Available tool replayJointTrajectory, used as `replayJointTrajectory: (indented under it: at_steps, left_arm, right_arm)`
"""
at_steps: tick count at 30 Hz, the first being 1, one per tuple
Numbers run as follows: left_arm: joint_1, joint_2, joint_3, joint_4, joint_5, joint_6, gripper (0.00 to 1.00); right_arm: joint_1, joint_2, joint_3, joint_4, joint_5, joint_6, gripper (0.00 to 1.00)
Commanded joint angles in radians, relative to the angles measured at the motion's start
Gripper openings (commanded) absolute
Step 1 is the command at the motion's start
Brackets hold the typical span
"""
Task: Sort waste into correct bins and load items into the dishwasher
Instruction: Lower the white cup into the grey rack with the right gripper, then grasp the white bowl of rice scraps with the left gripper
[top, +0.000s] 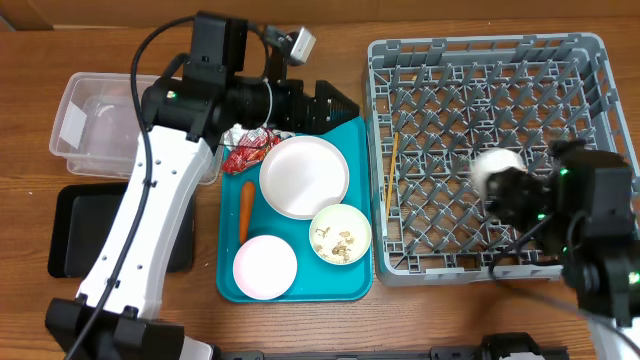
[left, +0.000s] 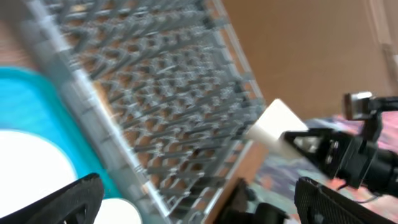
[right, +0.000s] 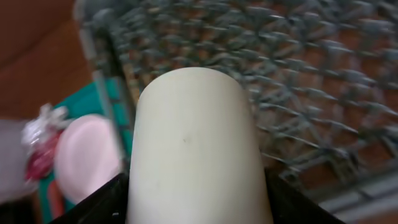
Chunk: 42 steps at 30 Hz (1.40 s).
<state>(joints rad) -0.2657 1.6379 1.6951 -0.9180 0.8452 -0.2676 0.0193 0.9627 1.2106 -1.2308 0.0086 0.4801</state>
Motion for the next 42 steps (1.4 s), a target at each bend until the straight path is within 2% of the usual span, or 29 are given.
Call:
replayJointTrajectory:
  at_steps: [1,8,12,15,16,17,19,21,27,29,34,37,42]
  left_arm:
    - [0.003,-0.026,0.025,-0.033,-0.184,0.003,1.00]
    - [0.003,-0.026,0.025,-0.103,-0.283,0.007,1.00]
    - [0.003,-0.026,0.025,-0.136,-0.314,0.033,1.00]
    - [0.003,-0.026,0.025,-0.142,-0.332,0.036,1.00]
    - [0.003,-0.026,0.025,-0.142,-0.332,0.036,1.00]
    - [0.003,-0.026,0.025,-0.142,-0.332,0.036,1.00]
    - [0.003,-0.026,0.025,-0.145,-0.332,0.036,1.00]
    - [0.003,-0.026,0.025,-0.145,-0.328,0.036,1.00]
    - [0.002,-0.026,0.025,-0.156,-0.330,0.066,1.00]
    - [-0.006,-0.025,0.024,-0.165,-0.391,0.065,1.00]
    - [-0.057,0.002,0.021,-0.244,-0.721,-0.002,1.00]
    - [-0.081,0.047,0.013,-0.301,-0.767,-0.002,1.00]
    - [-0.115,0.137,-0.038,-0.364,-0.780,-0.002,0.94]
  right_arm:
    - [-0.118,0.063,0.014,-0.035,0.138,0.070,0.54]
    - [-0.318,0.263,0.014,-0.059,0.120,0.059,0.54]
    - [-0.340,0.384,0.014,-0.059,0.000,-0.028,0.55]
    - [-0.338,0.468,0.014,-0.066,-0.009,-0.043,0.56]
    - [-0.338,0.491,0.014,-0.066,-0.004,-0.042,0.60]
    - [-0.338,0.513,0.014,-0.063,-0.002,-0.042,0.71]
    - [-0.340,0.536,0.014,-0.050,-0.004,-0.039,0.83]
    - [-0.340,0.531,0.018,-0.029,-0.003,-0.045,0.88]
    - [-0.333,0.412,0.115,-0.042,-0.063,-0.093,0.93]
    - [-0.315,0.346,0.147,-0.032,-0.163,-0.152,0.95]
    - [-0.251,0.182,0.175,0.058,-0.411,-0.249,0.99]
    - [-0.215,0.122,0.175,0.082,-0.429,-0.248,1.00]
    - [-0.178,0.105,0.174,0.065,-0.429,-0.245,1.00]
